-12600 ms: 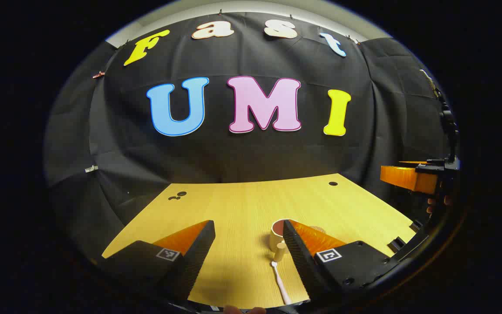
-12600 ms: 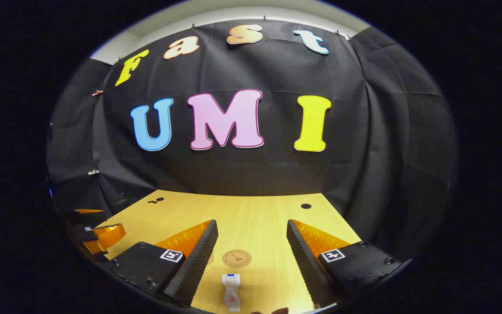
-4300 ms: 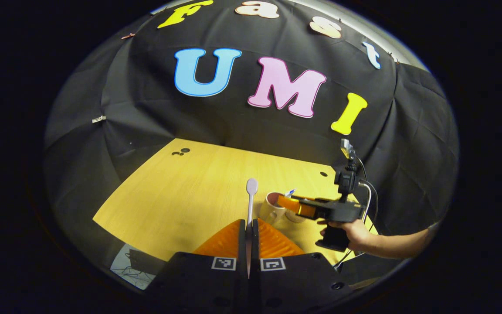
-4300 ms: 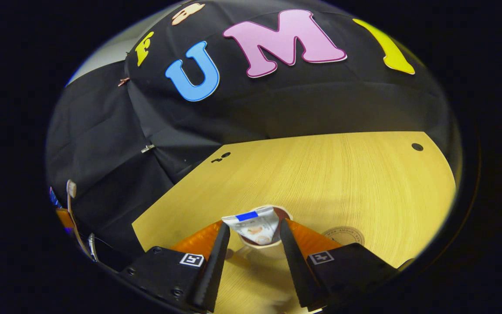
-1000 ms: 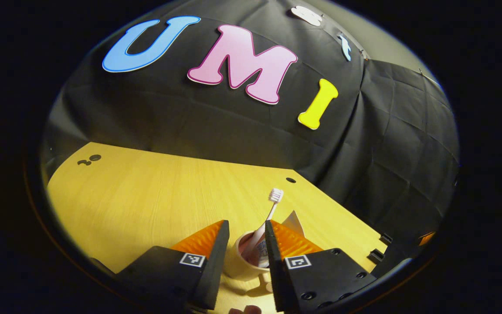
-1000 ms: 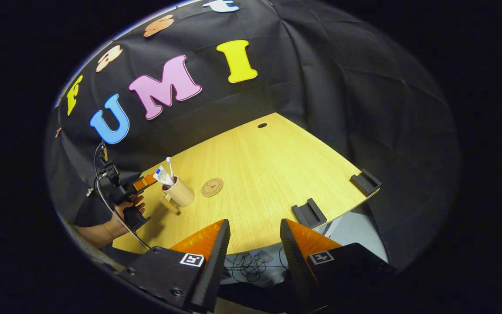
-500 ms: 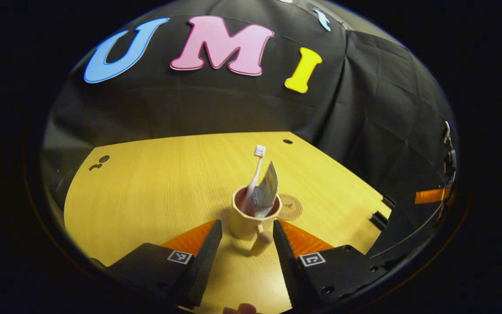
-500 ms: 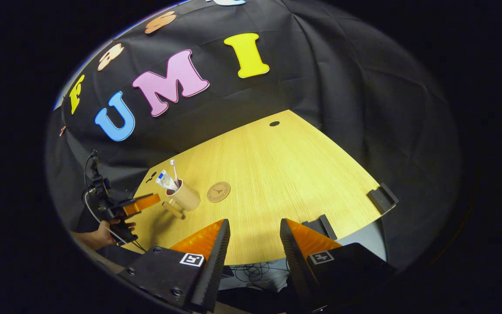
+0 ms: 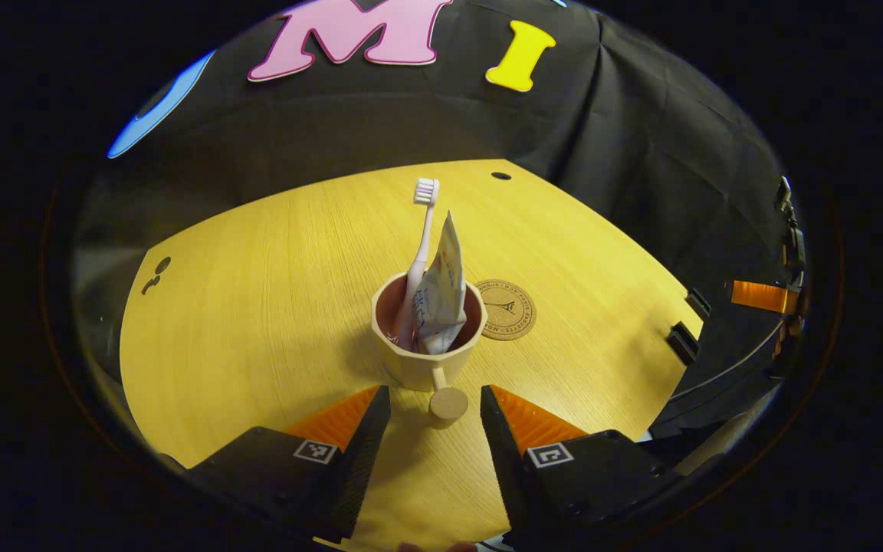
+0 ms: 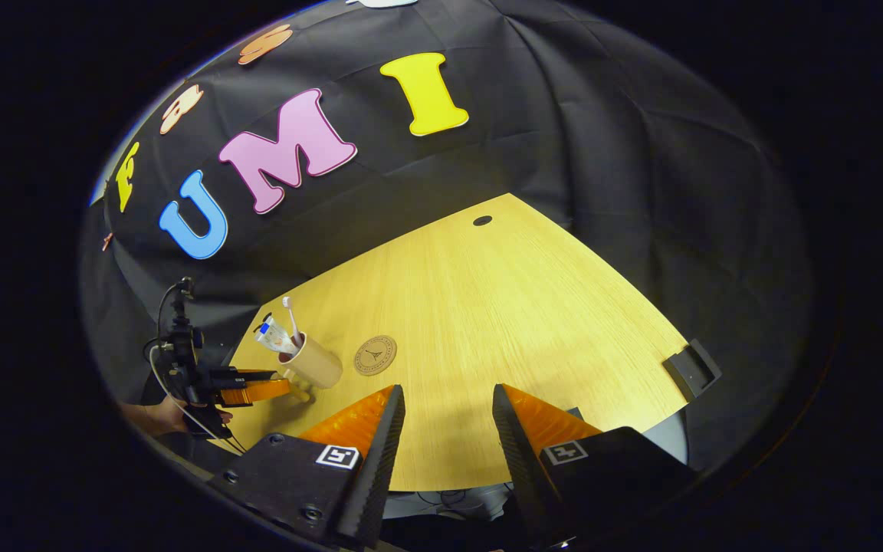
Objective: Put the toothbrush and toothpaste on the desktop into the cup, then pick up the cup and place it on the coaster on the desktop.
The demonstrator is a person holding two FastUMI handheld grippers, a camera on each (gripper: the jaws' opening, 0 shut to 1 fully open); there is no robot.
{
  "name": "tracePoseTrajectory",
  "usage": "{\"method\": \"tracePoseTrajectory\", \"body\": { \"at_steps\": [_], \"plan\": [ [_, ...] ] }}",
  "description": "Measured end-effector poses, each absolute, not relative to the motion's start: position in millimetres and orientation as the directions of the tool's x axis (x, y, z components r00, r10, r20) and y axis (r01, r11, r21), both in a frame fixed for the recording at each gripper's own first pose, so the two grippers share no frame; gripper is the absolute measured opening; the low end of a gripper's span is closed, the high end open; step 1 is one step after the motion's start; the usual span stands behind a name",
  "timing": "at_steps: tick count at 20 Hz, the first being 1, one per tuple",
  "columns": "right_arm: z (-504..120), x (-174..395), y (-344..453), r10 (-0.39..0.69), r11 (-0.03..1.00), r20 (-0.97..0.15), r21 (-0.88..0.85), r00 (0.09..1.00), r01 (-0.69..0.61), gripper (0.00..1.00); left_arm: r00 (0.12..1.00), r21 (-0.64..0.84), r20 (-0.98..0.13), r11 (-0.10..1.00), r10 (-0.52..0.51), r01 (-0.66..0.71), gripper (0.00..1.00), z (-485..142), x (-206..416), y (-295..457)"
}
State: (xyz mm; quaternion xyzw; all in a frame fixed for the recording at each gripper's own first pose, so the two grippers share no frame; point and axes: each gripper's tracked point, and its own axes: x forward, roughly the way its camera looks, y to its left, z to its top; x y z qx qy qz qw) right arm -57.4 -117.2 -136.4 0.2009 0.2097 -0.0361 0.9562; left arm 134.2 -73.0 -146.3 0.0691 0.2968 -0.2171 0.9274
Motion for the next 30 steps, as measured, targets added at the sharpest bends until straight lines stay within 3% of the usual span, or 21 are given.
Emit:
{"method": "tracePoseTrajectory", "body": {
  "at_steps": [4,5,6,10,11,12,17,19,25,26,28,30],
  "plan": [
    [-136,-55,-137,-0.009,0.898,-0.412,0.397,0.911,0.188,0.71,0.677,-0.027,-0.644,0.894,-0.357,0.447,0.75,-155,144,-87],
    [-136,-54,-140,-0.011,0.893,-0.408,0.406,0.913,0.193,0.71,0.664,-0.031,-0.659,0.895,-0.353,0.445,0.82,-159,147,-88],
    [-135,-53,-143,-0.015,0.889,-0.403,0.414,0.915,0.197,0.71,0.654,-0.032,-0.673,0.897,-0.346,0.442,0.71,-164,150,-88],
    [-133,-50,-152,-0.027,0.883,-0.398,0.421,0.917,0.209,0.71,0.628,-0.028,-0.722,0.919,-0.292,0.394,0.65,-187,161,-84],
    [-134,-51,-155,-0.032,0.880,-0.399,0.423,0.916,0.215,0.71,0.624,-0.028,-0.730,0.923,-0.281,0.383,0.71,-190,162,-82],
    [-135,-51,-156,-0.034,0.877,-0.401,0.427,0.915,0.220,0.71,0.619,-0.031,-0.737,0.927,-0.274,0.373,0.58,-190,163,-82],
    [-136,-56,-165,-0.055,0.863,-0.404,0.441,0.913,0.247,0.71,0.604,0.004,-0.763,0.932,-0.231,0.362,0.46,-196,166,-81],
    [-136,-57,-168,-0.066,0.857,-0.402,0.446,0.913,0.258,0.71,0.602,0.012,-0.766,0.931,-0.226,0.364,0.33,-199,169,-84],
    [-137,-58,-169,-0.070,0.853,-0.405,0.449,0.911,0.266,0.71,0.619,0.013,-0.750,0.930,-0.234,0.368,0.35,-197,170,-83],
    [-136,-57,-169,-0.071,0.853,-0.405,0.449,0.911,0.266,0.71,0.621,0.009,-0.746,0.929,-0.239,0.369,0.29,-196,170,-84],
    [-136,-58,-170,-0.069,0.855,-0.405,0.447,0.912,0.264,0.71,0.638,0.009,-0.728,0.926,-0.253,0.377,0.29,-189,169,-87],
    [-136,-60,-170,-0.068,0.855,-0.407,0.447,0.911,0.263,0.71,0.644,-0.001,-0.714,0.920,-0.274,0.391,0.34,-179,166,-94]
  ]
}}
